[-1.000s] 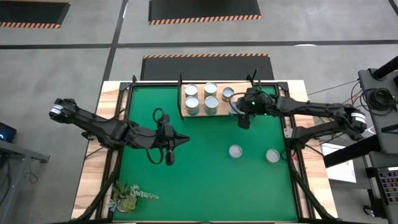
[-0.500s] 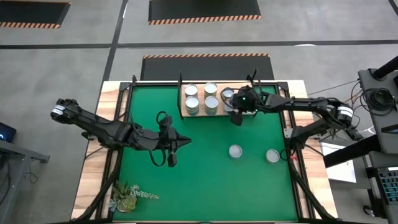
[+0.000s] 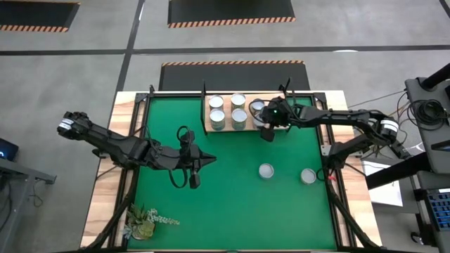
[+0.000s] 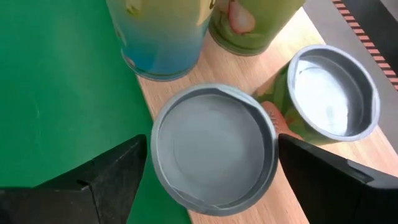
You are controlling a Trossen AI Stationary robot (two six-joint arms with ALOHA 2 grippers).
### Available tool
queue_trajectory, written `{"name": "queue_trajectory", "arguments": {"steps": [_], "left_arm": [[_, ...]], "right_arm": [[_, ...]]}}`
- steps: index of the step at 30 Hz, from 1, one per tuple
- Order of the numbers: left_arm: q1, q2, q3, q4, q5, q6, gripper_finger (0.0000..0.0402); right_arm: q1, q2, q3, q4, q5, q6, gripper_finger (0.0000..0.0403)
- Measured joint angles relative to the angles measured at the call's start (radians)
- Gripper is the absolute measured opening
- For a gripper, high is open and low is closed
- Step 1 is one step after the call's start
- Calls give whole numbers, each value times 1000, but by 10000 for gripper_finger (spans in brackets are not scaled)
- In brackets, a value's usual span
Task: Pick and place cans onto a shelf
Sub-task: Put the canned spaghetti sauce on the shelf
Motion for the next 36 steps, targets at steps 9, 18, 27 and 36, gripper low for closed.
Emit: {"name": "queue_trajectory", "arguments": {"steps": [9,18,27,36], "left_arm": [[0,0,0,0,0,10,8],[0,0,0,0,-1,101,8],[0,3,-15,5,-94,205,8],[0,10,-15,7,-131,224,8]], "right_arm": [[1,-63,46,-96,8,-6,335],[6,-122,145,-352,-155,49,301],[20,-102,53,-317,-121,99,122],[18,-84,34,-210,-60,41,12]]}}
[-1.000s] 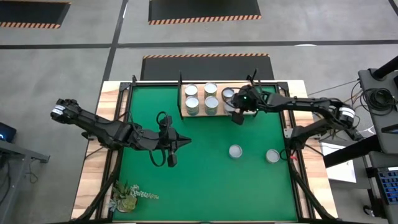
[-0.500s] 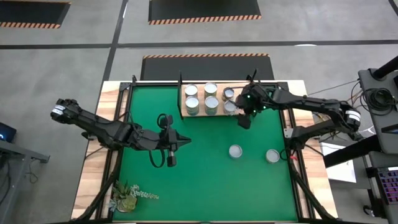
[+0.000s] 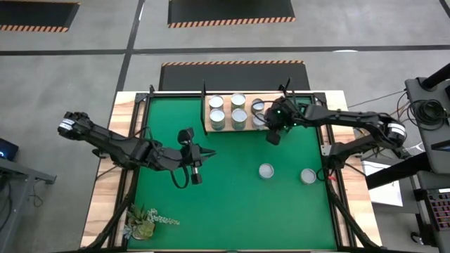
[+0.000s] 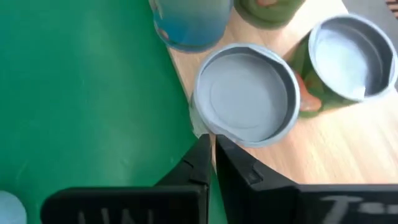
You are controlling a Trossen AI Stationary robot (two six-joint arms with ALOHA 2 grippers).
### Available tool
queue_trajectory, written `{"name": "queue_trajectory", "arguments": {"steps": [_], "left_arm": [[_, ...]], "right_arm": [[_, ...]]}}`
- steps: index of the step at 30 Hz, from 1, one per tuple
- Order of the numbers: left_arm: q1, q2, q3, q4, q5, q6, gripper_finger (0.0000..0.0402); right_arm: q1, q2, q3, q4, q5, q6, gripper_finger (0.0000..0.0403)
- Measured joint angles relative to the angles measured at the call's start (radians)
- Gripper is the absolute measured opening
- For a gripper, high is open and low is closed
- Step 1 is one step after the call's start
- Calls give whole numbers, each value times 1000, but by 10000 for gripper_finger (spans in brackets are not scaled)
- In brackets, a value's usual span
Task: Pick and place cans onto a shelf
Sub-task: Put the canned spaghetti sauce on the shelf
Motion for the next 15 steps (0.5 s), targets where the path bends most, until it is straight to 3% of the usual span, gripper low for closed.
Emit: {"name": "queue_trajectory", "arguments": {"steps": [3,10,15], "left_arm": [[0,0,0,0,0,0,8],[0,4,0,0,0,0,8],[0,4,0,-1,0,0,8]], "right_arm": [[0,12,-1,9,3,-21,9],[-6,23,-3,8,130,-45,9],[-4,7,-3,4,137,-35,9]]}}
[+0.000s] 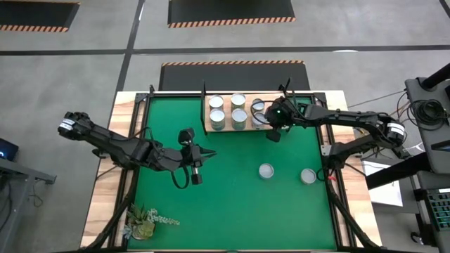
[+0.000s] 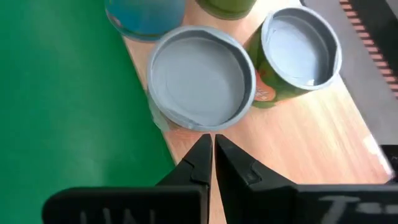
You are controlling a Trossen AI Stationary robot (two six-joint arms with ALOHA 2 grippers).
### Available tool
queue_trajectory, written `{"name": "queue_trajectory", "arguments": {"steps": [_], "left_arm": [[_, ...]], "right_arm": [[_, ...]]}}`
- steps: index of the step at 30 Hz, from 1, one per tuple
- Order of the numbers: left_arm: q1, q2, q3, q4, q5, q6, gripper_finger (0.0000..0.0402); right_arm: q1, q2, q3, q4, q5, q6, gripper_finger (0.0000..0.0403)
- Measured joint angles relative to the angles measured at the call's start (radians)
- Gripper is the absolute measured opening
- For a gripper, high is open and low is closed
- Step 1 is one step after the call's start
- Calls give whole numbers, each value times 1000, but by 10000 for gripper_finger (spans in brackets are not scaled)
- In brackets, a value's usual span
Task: Pick and place cans onto a shelf
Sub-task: Put the canned spaghetti sauce on the shelf, then adjust the canned peaches on the shelf
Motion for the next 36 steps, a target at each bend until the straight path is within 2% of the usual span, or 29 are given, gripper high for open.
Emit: {"name": "queue_trajectory", "arguments": {"steps": [5,7,12,18,25,31,36], "left_arm": [[0,0,0,-5,0,0,8],[0,0,-1,-7,0,0,8],[0,0,-1,-17,0,15,8],[0,0,-2,-23,0,21,8],[0,0,-2,-29,0,22,8],[0,0,-2,-29,0,22,8],[0,0,-2,-22,0,39,8]], "right_arm": [[8,-4,0,5,-185,56,9],[19,2,-4,29,-207,72,9],[22,17,-27,99,-174,68,9],[22,21,-28,107,-22,57,9],[20,-4,-10,49,-18,65,9],[12,-2,74,63,-17,57,9],[-46,50,168,114,-15,27,9]]}}
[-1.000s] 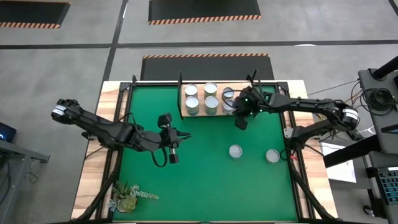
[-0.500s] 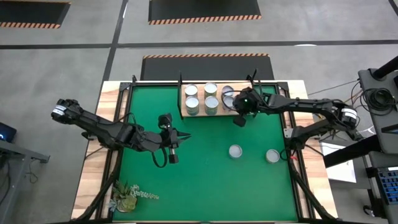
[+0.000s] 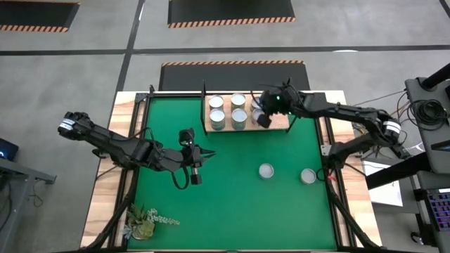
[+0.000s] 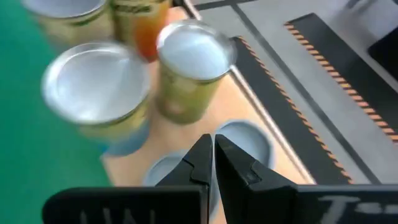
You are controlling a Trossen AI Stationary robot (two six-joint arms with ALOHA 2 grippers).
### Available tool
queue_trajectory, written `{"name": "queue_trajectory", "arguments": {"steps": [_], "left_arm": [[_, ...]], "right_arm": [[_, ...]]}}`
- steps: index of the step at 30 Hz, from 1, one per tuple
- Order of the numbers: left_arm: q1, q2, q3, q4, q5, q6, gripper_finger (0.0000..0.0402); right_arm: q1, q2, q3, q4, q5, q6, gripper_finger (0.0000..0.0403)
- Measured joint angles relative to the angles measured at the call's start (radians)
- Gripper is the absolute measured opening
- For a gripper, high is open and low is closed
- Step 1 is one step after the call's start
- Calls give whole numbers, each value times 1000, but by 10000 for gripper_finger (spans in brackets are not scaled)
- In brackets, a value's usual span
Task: Pick and place cans onto a shelf
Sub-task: Adjust the canned peaches on the shelf
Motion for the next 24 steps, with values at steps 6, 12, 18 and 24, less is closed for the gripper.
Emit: {"name": "queue_trajectory", "arguments": {"steps": [6,12,18,24], "left_arm": [[0,0,0,2,0,9,8],[0,0,0,-3,0,9,8],[0,0,0,-4,1,9,8],[0,0,0,-3,1,9,8]], "right_arm": [[-85,124,78,-3,-2,-16,9],[-145,244,127,-21,-8,11,9],[-145,284,155,-72,-56,12,9],[-144,287,156,-140,-60,30,9]]}}
